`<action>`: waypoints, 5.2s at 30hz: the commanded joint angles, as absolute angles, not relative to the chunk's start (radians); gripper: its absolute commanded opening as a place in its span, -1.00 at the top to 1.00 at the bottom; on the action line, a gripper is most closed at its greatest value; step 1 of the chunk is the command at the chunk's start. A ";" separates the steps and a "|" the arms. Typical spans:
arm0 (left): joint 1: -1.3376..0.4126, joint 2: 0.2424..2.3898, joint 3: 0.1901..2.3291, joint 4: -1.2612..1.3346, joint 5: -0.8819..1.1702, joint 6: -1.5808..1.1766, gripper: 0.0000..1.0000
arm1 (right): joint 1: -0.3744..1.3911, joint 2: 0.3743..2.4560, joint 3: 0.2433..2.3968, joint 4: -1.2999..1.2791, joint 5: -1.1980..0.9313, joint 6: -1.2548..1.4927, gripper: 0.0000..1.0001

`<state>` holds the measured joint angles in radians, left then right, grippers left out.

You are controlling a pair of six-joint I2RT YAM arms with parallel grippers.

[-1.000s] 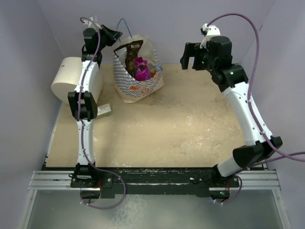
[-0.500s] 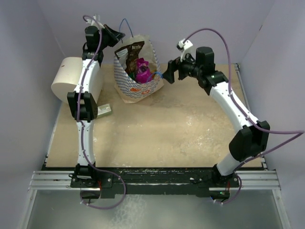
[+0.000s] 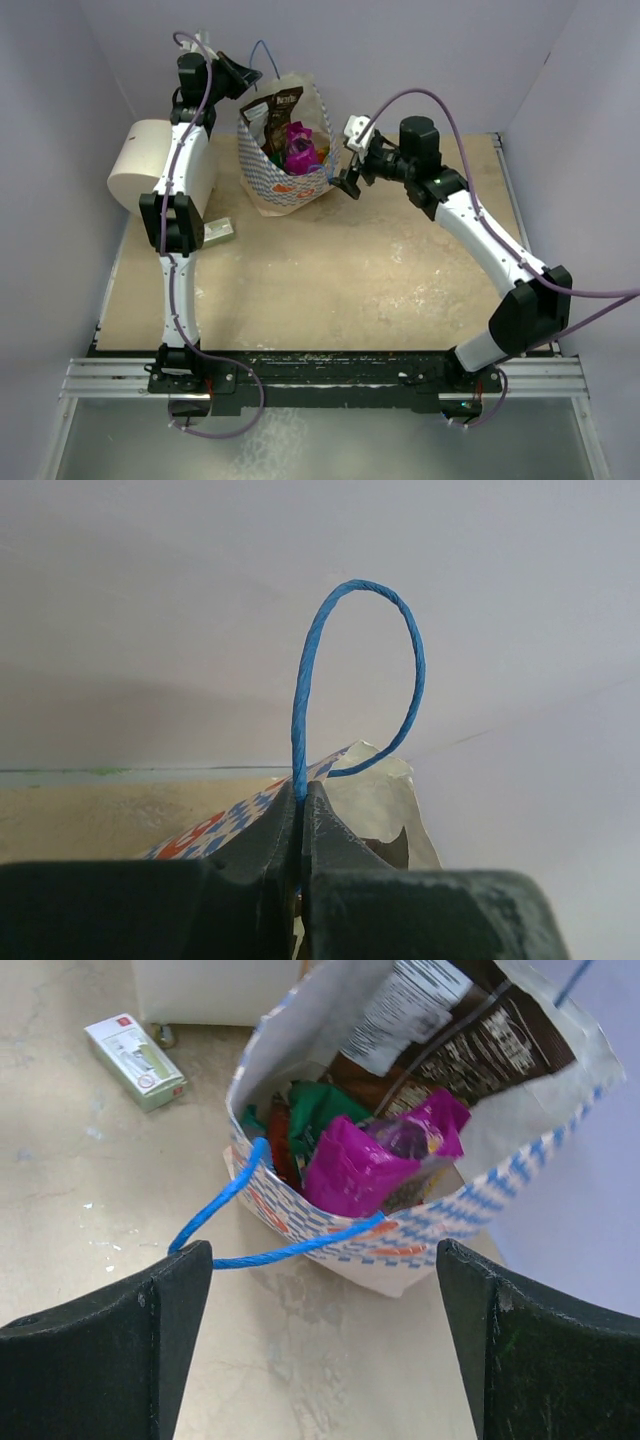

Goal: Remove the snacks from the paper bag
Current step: Move the paper bag to the center of the board, then take out the snack from the paper bag.

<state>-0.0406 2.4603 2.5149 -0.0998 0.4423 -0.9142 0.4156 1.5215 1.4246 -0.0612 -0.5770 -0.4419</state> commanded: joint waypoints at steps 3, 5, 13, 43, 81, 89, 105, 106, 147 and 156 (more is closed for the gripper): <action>-0.040 2.369 2.516 -0.080 0.467 -0.938 1.00 | 0.434 1.521 1.445 -0.028 -0.615 -0.573 -0.88; -0.041 2.367 2.510 -0.084 0.473 -0.943 1.00 | 0.434 1.507 1.431 -0.022 -0.652 -0.561 -0.88; -0.041 2.348 2.487 -0.091 0.479 -0.940 1.00 | 0.434 1.408 1.357 -0.104 -0.634 -0.635 -0.89; -0.037 2.301 2.481 -0.121 0.519 -0.947 1.00 | 0.448 1.563 1.493 0.171 -0.652 -0.445 0.74; -0.147 1.624 1.794 -0.429 0.566 -0.828 1.00 | 0.975 1.173 1.218 -0.001 -0.446 -0.094 1.00; -0.147 1.607 1.791 -0.480 0.543 -0.802 1.00 | 1.085 1.272 1.303 0.014 -0.379 -0.105 1.00; -0.146 1.674 1.861 -0.513 0.506 -0.753 0.25 | 1.088 1.101 1.285 -0.255 -0.166 -0.240 -0.70; -0.146 1.681 1.873 -0.516 0.503 -0.749 0.20 | 1.087 1.078 1.287 -0.289 -0.135 -0.262 -0.77; -0.099 1.192 1.581 -0.955 0.400 -0.655 -0.88 | 0.680 1.776 1.925 -0.432 -0.356 -0.519 -0.60; -0.099 1.186 1.650 -1.115 0.387 -0.525 -0.92 | 0.680 1.935 2.054 -0.451 -0.348 -0.608 -0.43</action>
